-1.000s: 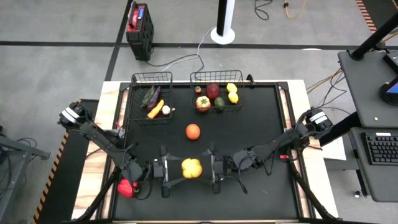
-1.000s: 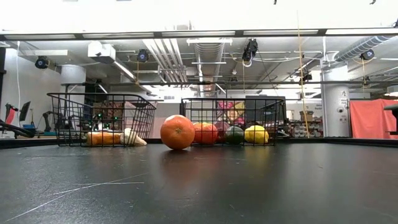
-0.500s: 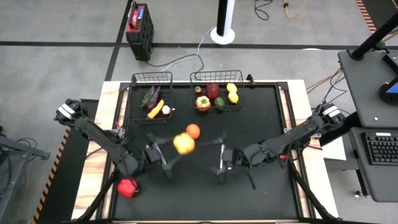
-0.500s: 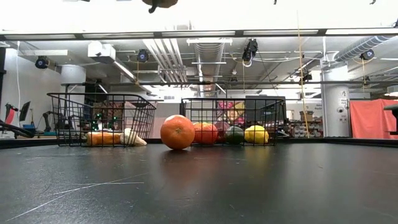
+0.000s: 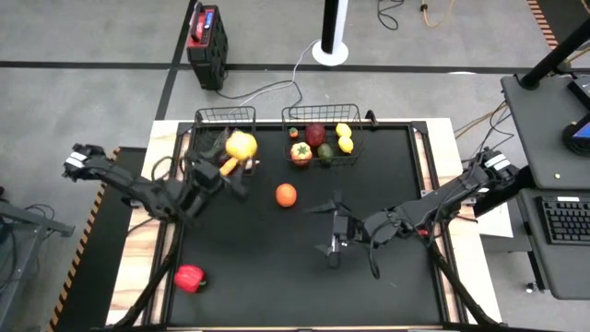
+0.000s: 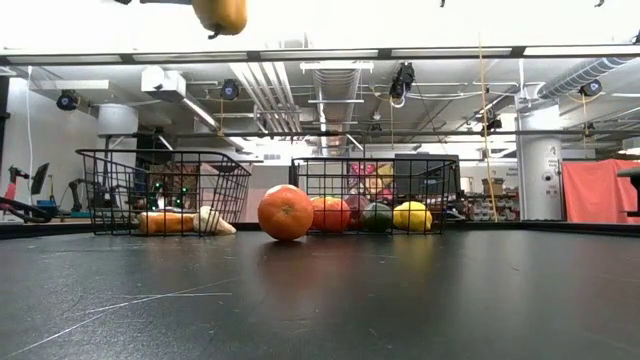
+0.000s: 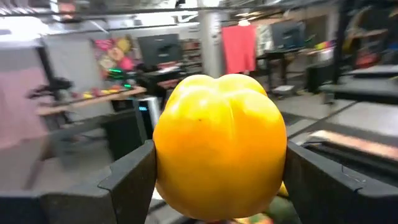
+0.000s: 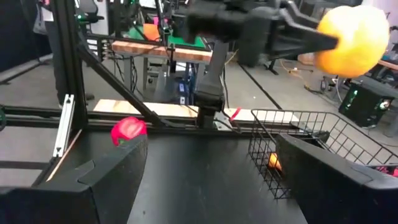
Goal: Sort produce into baskets
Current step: Put the yellow bell pepper into the left black wire basket
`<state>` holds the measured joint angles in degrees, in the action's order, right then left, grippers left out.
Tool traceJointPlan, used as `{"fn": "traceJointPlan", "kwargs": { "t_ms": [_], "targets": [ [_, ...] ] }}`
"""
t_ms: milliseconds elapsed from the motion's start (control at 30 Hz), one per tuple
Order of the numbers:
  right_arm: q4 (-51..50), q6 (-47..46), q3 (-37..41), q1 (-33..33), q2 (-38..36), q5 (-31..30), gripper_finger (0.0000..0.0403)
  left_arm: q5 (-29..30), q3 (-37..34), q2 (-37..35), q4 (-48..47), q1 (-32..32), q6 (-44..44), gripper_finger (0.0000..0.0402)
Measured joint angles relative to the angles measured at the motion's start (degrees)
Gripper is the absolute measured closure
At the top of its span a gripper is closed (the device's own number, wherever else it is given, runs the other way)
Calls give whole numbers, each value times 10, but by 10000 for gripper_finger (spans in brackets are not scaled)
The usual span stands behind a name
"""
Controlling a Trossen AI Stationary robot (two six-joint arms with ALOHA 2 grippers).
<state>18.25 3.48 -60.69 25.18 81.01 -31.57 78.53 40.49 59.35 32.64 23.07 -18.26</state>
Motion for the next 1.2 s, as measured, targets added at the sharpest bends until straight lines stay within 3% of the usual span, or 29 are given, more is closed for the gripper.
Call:
{"fn": "traceJointPlan", "kwargs": {
  "t_ms": [100,233,300,367,467,567,667,900,1033,1200],
  "targets": [
    [-7,0,0,-2,0,0,58,-44,0,-31,-44,-43,-22,114],
    [-15,-1,0,-8,0,0,58,-236,0,-62,-133,-115,27,113],
    [-20,-6,0,-12,0,0,58,-272,5,-74,-194,-158,63,113],
    [-21,-7,0,-12,0,-1,58,-306,30,-81,-306,-206,109,113],
    [-22,-7,0,-13,0,-1,58,-376,101,-73,-548,-279,245,113],
    [-26,-6,0,-15,0,-1,58,-387,182,-40,-777,-342,372,113],
    [-28,-6,0,-21,0,-1,58,-408,245,5,-905,-410,409,113],
    [-36,-20,0,-30,0,-1,58,-608,307,114,-927,-566,244,113],
    [-53,-33,0,-29,0,2,58,-632,311,172,-931,-627,170,113],
    [-72,-50,0,-29,0,5,58,-643,302,227,-924,-652,132,113]
  ]
}}
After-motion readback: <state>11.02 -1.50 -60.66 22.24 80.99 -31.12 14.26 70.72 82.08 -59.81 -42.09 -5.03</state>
